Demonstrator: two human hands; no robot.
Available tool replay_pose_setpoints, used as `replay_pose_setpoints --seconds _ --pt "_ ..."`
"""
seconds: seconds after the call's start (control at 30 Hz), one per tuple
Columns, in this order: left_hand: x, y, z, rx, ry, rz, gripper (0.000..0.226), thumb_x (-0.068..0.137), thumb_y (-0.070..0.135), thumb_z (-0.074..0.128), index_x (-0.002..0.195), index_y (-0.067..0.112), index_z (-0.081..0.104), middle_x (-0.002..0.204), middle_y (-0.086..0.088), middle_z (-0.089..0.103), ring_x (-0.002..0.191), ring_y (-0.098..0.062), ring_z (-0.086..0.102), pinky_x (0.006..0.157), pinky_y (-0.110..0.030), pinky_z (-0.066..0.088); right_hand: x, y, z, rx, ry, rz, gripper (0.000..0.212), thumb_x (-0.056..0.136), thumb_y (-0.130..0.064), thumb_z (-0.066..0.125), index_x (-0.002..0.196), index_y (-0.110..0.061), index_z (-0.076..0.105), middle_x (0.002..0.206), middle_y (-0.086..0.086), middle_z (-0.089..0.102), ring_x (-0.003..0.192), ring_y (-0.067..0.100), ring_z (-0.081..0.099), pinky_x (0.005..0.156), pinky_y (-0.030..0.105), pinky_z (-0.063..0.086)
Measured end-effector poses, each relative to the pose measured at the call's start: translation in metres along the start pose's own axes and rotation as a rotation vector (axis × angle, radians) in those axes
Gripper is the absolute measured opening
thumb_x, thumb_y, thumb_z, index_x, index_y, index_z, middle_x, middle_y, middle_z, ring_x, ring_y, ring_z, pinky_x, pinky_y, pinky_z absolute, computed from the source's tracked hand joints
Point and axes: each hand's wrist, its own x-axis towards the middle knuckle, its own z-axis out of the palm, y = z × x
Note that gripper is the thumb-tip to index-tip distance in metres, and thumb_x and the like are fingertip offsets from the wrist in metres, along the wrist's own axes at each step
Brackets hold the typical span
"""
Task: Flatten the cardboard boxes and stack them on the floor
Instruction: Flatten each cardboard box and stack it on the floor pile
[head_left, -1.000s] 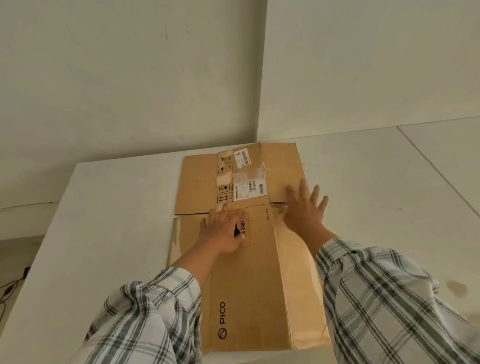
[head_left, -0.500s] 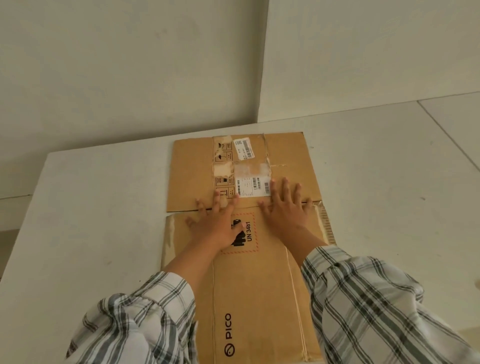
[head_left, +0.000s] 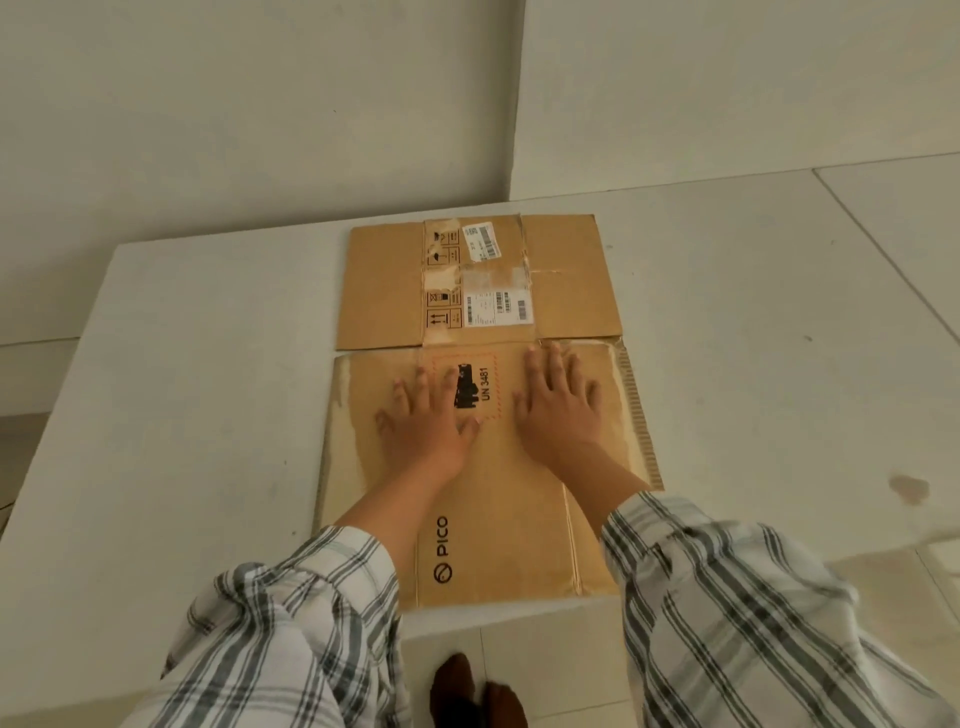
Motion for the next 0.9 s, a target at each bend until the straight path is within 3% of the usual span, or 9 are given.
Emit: replay_pose_setpoints --seconds 0.27,0.5,0.6,0.7,0.8,0.9 --pt "-0.099 -0.036 0.046 -0.054 0.021 -0.027 0.083 0.091 0.072 0.03 0.154 0.038 -0.013 0.163 0.002 -0.022 0.15 -0.031 -0.016 0.12 -0.054 0.0 -0.121 0.015 0.035 0.009 -0.002 -0.007 0.062 0.103 -0.053 0.013 0.154 -0.036 -0.016 0.163 -0.005 -0.021 0.149 0.022 -0.021 0.12 0.05 -0.011" --pt "-0.113 -0.044 0.048 -0.054 0.024 0.004 0.083 0.092 0.069 0.035 0.155 0.038 -0.008 0.164 0.004 -0.016 0.151 -0.03 -0.011 0.121 -0.051 0.004 -0.133 0.022 0.041 -0.022 -0.035 -0.024 0.062 0.101 -0.057 0.009 0.153 -0.037 -0.019 0.162 -0.007 -0.022 0.149 0.021 -0.022 0.121 0.049 -0.008" --pt "-0.11 -0.044 0.044 -0.053 0.033 0.002 0.083 0.09 0.069 0.042 0.155 0.037 0.002 0.165 0.003 -0.007 0.151 -0.031 -0.002 0.12 -0.053 0.012 -0.131 0.022 0.038 -0.035 -0.026 -0.017 0.063 0.101 -0.058 0.014 0.156 -0.037 -0.009 0.165 -0.007 -0.012 0.151 0.022 -0.011 0.121 0.05 -0.001" --pt "-0.105 -0.044 0.03 -0.023 0.062 0.017 0.077 0.083 0.069 0.054 0.147 0.039 0.022 0.159 0.0 0.016 0.141 -0.034 0.02 0.11 -0.053 0.031 -0.126 0.02 0.024 -0.068 0.042 -0.018 0.057 0.099 -0.057 0.029 0.152 -0.04 0.015 0.162 -0.007 0.013 0.149 0.024 0.011 0.117 0.059 0.012" --pt "-0.099 -0.052 0.018 -0.077 0.029 -0.164 0.086 0.075 0.073 0.061 0.143 0.041 0.021 0.157 -0.002 0.008 0.138 -0.039 0.02 0.108 -0.057 0.031 -0.12 0.023 0.012 0.021 0.056 0.166 0.058 0.09 -0.067 0.04 0.142 -0.047 0.023 0.158 -0.003 0.015 0.147 0.032 0.011 0.108 0.073 0.007" --pt "-0.095 -0.067 0.012 -0.197 -0.004 -0.385 0.115 0.065 0.077 0.068 0.15 0.032 0.006 0.158 -0.005 0.003 0.14 -0.04 0.017 0.106 -0.057 0.03 -0.115 0.031 0.002 0.237 -0.002 0.5 0.098 0.068 -0.086 0.051 0.145 -0.041 0.014 0.16 0.007 0.009 0.146 0.038 0.009 0.109 0.068 0.017"
